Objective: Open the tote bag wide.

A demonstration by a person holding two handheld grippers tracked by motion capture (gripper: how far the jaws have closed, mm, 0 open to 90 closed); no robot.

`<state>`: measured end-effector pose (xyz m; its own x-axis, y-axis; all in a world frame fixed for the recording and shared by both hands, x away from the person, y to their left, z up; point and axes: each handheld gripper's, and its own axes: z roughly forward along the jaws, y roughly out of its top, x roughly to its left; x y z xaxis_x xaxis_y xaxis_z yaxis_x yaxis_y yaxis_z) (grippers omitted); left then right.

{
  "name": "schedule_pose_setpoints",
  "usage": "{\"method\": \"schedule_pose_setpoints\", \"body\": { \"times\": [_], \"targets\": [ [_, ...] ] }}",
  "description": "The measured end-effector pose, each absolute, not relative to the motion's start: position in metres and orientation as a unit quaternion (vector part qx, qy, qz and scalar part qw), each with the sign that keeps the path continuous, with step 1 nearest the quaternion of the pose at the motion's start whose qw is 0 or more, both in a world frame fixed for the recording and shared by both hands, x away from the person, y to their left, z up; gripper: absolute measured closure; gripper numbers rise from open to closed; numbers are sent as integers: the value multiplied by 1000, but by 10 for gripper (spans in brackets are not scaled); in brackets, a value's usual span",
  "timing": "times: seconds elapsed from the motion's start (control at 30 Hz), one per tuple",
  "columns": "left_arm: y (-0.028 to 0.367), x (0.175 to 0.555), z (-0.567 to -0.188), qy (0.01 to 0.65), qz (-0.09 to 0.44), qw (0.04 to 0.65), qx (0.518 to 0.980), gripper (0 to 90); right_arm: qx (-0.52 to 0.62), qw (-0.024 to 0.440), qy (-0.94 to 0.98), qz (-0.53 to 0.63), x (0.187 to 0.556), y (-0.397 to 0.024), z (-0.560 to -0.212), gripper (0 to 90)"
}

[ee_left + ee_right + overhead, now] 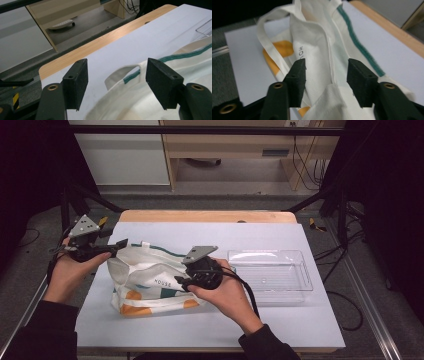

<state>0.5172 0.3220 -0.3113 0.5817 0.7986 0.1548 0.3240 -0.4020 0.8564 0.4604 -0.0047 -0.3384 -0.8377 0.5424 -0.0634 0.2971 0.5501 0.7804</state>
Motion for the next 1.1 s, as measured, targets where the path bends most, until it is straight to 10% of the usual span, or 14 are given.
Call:
{"method": "schedule_pose_setpoints", "body": {
  "times": [0.27,0.83,1.1],
  "targets": [
    [322,531,-314,341,271,390,811,378,234,153,878,388,463,2,-350,810],
    [315,534,-323,323,223,366,844,400,192,114,874,432,431,-11,-357,836],
    [311,543,-330,313,201,333,866,552,174,100,871,448,428,-12,-360,838]
  ]
}}
